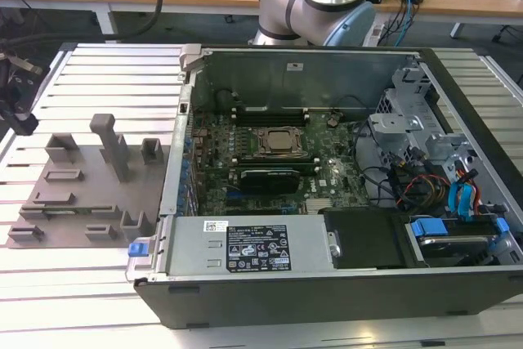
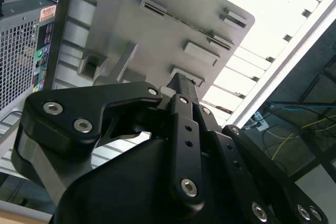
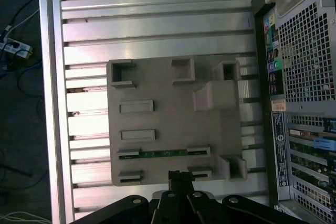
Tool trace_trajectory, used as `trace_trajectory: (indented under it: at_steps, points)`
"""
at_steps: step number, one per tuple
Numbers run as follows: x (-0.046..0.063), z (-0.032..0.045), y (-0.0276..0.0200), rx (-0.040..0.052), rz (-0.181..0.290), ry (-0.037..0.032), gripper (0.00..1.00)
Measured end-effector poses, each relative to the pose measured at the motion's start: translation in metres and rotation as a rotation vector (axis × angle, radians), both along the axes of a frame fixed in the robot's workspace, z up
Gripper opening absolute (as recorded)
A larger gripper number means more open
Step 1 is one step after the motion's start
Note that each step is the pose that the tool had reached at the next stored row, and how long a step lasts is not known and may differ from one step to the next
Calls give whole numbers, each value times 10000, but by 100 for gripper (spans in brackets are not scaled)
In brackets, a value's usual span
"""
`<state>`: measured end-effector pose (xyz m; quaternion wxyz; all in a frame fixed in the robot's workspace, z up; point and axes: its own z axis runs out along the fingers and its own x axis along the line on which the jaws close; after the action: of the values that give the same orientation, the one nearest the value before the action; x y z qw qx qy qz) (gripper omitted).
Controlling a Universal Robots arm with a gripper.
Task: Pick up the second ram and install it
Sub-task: 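Pick up the second ram and move it above second insertion slot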
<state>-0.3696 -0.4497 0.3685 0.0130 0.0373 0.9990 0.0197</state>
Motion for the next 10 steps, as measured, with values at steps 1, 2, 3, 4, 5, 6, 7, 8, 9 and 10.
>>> trace_trajectory:
  at_steps: [1, 2, 3, 4, 5, 6, 7, 8, 9, 10]
  points:
    - [0, 0, 0, 0, 38, 0, 10]
    - [0, 0, 0, 0, 411, 0, 10]
    - [0, 0, 0, 0, 591, 0, 10]
    - [0, 0, 0, 0, 766, 0, 10]
    - [0, 0, 0, 1, 1092, -1, 10]
    - [0, 0, 0, 0, 1379, 0, 10]
    - [0, 0, 0, 1, 1528, 0, 10]
    - [0, 0, 0, 0, 1771, 0, 10]
    - [0, 0, 0, 0, 1930, 0, 10]
    - [0, 0, 0, 0, 2275, 0, 10]
